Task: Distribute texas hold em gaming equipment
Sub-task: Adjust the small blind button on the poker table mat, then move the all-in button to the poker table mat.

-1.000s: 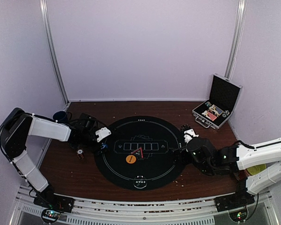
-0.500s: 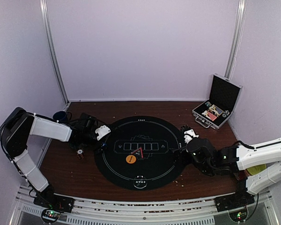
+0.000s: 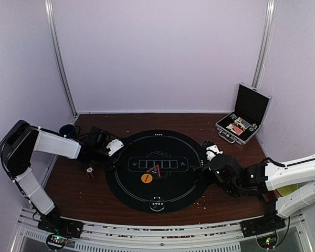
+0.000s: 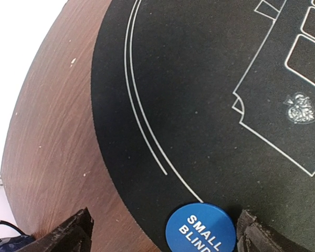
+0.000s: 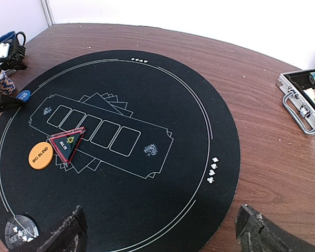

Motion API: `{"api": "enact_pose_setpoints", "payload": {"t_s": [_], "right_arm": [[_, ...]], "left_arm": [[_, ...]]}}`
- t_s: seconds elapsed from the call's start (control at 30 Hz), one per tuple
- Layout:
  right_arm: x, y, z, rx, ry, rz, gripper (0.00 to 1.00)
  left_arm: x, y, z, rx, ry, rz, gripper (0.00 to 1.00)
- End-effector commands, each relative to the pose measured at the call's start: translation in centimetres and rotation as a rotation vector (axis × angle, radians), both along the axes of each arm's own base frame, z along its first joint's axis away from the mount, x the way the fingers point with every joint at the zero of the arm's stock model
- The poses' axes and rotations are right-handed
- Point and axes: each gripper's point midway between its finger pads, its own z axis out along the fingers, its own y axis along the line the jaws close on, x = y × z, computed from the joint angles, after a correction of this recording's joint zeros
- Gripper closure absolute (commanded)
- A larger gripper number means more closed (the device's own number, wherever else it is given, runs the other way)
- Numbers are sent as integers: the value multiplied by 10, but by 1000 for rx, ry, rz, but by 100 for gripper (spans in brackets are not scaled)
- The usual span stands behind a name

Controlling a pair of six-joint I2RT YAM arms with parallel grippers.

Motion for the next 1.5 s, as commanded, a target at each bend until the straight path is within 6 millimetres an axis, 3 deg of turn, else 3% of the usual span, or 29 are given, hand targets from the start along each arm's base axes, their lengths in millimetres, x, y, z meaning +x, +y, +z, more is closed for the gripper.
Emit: {"api": "enact_pose_setpoints", "payload": {"t_s": [0.0,0.47,0.57,0.73,0.87,1.1,1.27,1.47], "right_arm": [[2,-2,0,6,-15,-19,0],[-2,18,-14,-23,22,62,0],[-6,40,-12,-5,42,120,0],[-16,92,-15,-29,86,219,0],[-18,137,-27,-52,143,276,1],[-34,210,-48,75,323,413,4],[-41,235,-53,135,401,446,7],[-37,240,-64,124,414,423,7]], "left_arm": [[6,6,-2,17,-24,42,2],[7,0,16,-21,-47,27,2],[6,-9,37,-76,-62,-7,2],[-5,-19,89,-178,-138,-75,2],[-16,-13,117,-236,-187,-98,2],[-42,5,149,-300,-237,-123,2],[-63,14,159,-334,-304,-142,2],[-76,11,171,-390,-325,-172,2]]}}
